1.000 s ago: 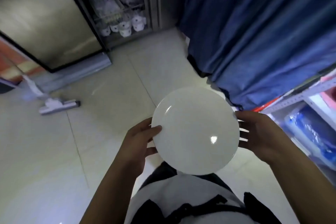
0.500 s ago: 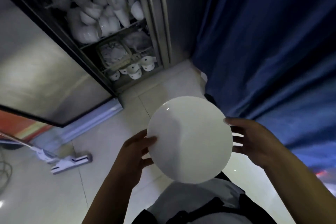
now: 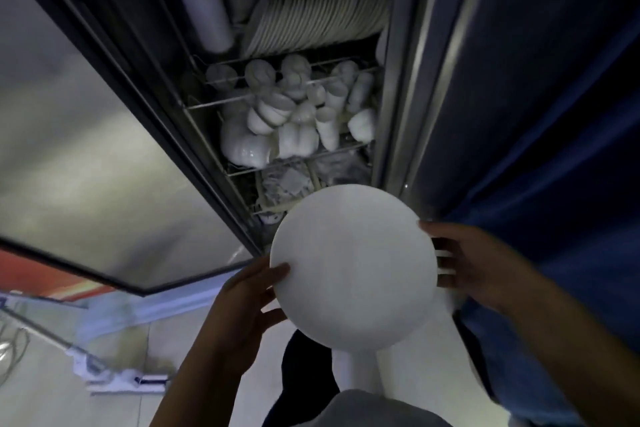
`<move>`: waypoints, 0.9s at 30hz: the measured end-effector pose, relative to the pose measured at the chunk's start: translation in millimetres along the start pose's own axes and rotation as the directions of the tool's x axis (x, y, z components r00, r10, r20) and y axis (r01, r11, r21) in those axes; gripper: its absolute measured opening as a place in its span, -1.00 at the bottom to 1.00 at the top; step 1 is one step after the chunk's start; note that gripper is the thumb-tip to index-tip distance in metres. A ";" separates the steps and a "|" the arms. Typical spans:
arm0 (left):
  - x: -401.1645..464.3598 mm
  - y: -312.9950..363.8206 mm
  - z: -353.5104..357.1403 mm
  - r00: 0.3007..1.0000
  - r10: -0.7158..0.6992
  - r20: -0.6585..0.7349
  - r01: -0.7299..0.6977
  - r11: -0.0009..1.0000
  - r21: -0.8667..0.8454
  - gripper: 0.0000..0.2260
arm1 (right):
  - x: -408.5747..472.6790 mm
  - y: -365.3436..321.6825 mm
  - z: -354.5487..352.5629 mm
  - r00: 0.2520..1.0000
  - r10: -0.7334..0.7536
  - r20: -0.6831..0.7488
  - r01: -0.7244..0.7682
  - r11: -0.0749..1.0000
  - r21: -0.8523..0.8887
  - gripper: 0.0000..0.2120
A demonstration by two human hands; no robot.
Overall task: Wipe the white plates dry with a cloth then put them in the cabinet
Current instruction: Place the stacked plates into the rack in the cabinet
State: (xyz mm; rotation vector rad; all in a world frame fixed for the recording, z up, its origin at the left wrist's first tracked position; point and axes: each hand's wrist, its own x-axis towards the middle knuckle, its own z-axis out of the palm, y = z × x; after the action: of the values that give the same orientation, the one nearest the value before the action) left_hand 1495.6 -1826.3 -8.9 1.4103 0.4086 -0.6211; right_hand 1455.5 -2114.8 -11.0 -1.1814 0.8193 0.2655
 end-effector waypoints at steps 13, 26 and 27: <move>240.5 197.9 -22.8 0.999 -0.016 0.052 0.015 1.000 0.022 -0.82 | 166.1 -166.6 135.0 0.983 -0.146 -0.109 0.153 0.986 0.064 -0.81; 361.1 273.6 17.4 1.000 -0.014 -0.004 0.014 1.000 0.013 -0.90 | 266.7 -260.3 166.6 0.924 -0.353 -0.147 0.361 0.932 0.033 -0.62; 371.2 279.3 24.2 1.000 0.001 -0.005 -0.001 1.000 0.016 -0.90 | 271.5 -269.3 166.8 0.908 -0.391 -0.148 0.397 0.917 0.017 -0.60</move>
State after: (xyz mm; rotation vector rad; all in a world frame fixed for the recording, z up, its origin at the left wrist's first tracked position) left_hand 1955.4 -1896.4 -13.3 1.4272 0.4081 -0.6214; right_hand 1871.5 -2130.9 17.1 -1.3037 0.6856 -0.1733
